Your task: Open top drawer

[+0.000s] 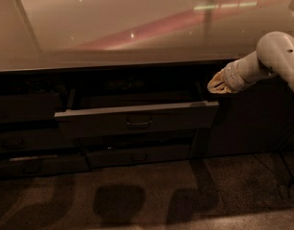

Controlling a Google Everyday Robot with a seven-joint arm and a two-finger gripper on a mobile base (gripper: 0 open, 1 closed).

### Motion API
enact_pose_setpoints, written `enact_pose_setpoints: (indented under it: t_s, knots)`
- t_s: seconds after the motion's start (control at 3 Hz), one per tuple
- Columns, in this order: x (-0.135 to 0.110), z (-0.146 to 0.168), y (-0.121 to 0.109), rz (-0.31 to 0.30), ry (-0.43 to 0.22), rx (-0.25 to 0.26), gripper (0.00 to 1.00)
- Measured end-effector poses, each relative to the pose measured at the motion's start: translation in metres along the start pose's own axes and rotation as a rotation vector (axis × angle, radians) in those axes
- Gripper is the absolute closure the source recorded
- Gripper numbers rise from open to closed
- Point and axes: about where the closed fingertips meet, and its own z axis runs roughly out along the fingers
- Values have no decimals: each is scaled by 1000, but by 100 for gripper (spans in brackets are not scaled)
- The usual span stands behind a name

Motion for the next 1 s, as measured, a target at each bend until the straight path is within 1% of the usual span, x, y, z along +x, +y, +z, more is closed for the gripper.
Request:
enact_pose_setpoints:
  t_s: [0.33, 0.67, 1.0]
  knots:
    - [-16, 18, -1, -59, 37, -47, 100]
    - [-65, 56, 6, -215, 71, -134, 100]
    - [-65, 56, 6, -215, 70, -134, 100]
